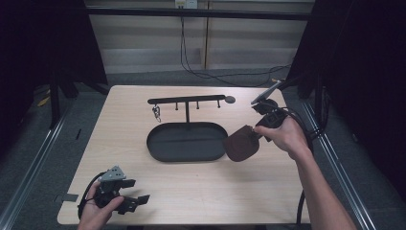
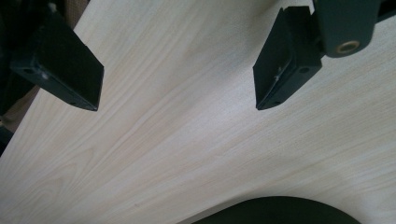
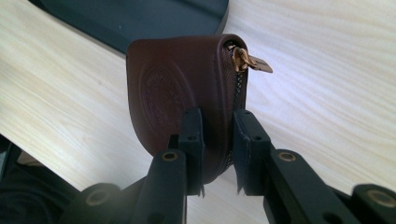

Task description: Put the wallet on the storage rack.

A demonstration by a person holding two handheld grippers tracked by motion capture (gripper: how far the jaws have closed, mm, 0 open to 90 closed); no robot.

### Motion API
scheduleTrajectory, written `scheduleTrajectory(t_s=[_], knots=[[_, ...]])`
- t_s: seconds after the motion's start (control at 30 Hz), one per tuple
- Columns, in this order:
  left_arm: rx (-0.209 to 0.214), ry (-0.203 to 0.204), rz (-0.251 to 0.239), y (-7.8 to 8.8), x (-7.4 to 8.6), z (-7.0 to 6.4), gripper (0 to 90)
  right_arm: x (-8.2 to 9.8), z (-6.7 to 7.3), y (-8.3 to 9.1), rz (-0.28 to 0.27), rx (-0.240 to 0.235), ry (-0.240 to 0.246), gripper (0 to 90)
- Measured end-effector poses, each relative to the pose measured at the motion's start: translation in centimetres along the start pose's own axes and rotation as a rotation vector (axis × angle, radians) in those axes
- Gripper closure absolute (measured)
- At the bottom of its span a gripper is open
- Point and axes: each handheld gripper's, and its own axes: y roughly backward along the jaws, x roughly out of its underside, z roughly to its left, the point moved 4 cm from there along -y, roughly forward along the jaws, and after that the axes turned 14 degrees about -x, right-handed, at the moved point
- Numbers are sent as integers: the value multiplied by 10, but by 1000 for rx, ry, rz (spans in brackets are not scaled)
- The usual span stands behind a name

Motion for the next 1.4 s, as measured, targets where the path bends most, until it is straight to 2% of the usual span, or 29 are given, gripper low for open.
scheduleTrajectory(t_s=[0.4,0.67,0.7,0.73,0.77,1.07,1.1,1.23,1.27,1.3,1.4], knots=[[0,4,6,0,0,0,162,-21,-4,2,-11,15,-25,750],[-2,3,8,-1,1,0,162,-37,-5,-1,-54,-8,-25,750],[-1,2,8,0,0,0,162,-41,-6,-2,-88,-10,-30,751],[-3,3,6,0,0,0,162,-41,-6,-2,-88,-10,-30,751],[-3,3,6,0,0,0,162,-44,-6,-4,-100,-26,-36,751],[-1,-2,4,1,0,0,162,-56,-9,-14,-132,-40,-56,751],[-3,0,4,1,0,0,162,-58,-9,-18,-133,-61,-54,751],[-3,2,4,1,1,1,162,-61,-10,-24,-145,-77,-60,751],[-3,-1,6,1,1,1,162,-62,-11,-27,-156,-87,-65,751],[-2,-2,6,1,0,1,162,-64,-13,-31,-184,-101,-91,751],[-3,-1,8,0,1,0,162,-65,-15,-38,-194,-118,-100,751]])
